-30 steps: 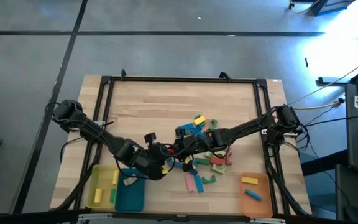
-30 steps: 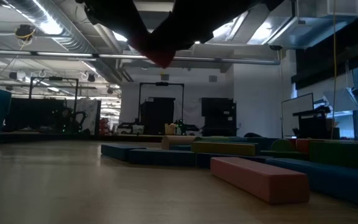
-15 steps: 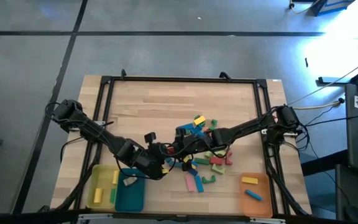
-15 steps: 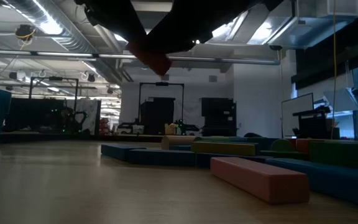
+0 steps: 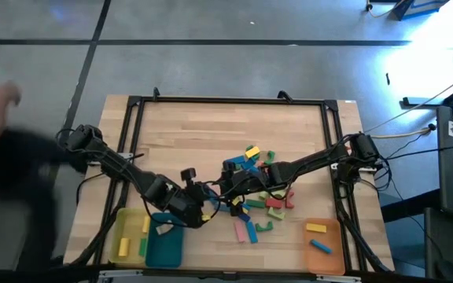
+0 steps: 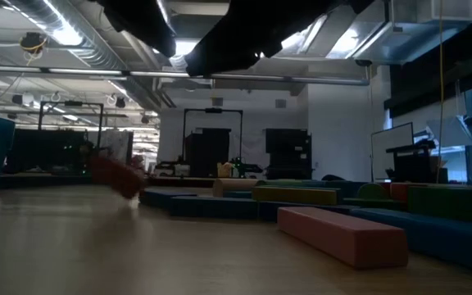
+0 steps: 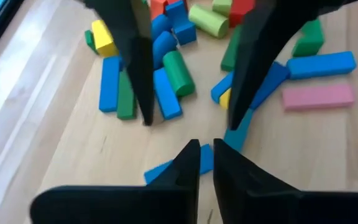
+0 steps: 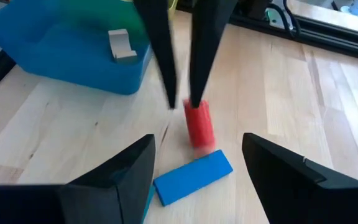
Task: Sort blocks by size
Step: Put the red cylindrical block into the yellow bin
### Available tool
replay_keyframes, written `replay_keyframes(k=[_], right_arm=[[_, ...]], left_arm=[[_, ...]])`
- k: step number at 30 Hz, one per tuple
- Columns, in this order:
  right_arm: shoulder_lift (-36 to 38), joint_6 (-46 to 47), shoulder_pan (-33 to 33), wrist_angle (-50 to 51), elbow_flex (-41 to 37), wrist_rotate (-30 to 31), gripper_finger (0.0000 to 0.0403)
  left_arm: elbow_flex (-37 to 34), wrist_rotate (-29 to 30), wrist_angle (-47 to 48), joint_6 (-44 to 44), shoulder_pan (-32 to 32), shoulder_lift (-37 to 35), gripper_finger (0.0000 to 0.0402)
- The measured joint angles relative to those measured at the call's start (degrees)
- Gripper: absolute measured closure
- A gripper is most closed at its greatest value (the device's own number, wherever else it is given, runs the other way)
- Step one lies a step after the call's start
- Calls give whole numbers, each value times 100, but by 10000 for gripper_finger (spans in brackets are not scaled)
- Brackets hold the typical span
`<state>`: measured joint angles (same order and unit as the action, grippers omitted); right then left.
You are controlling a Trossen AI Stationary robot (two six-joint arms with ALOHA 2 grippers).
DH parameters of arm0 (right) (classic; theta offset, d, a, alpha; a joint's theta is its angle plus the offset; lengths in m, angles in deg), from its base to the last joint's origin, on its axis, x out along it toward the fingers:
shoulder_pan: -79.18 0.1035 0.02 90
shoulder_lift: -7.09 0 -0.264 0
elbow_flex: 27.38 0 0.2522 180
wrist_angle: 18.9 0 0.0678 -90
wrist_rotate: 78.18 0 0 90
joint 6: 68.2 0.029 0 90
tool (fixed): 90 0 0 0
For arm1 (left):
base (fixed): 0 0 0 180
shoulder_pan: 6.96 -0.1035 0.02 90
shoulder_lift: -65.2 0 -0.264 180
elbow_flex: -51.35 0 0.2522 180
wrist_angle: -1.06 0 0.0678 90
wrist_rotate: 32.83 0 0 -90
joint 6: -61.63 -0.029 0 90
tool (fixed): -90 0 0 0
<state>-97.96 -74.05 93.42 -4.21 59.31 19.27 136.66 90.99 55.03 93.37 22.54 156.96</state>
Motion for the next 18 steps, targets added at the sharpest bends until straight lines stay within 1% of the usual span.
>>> replay_keyframes(k=[3,5,11,13,16,18], right_arm=[[0,0,-2,126,0,1,159],[0,0,-1,240,0,1,159],[0,0,-2,423,0,1,160],[0,-2,-1,477,0,1,160],[0,0,0,633,0,1,160],[0,0,0,748,0,1,160]], left_arm=[[0,-4,203,113,-38,6,380],[0,-27,408,248,-63,9,369],[0,-67,1223,985,-249,9,301],[0,-378,1512,1185,-345,9,278],[0,-1296,2079,1553,-511,9,254],[0,-1889,2407,1808,-615,9,245]])
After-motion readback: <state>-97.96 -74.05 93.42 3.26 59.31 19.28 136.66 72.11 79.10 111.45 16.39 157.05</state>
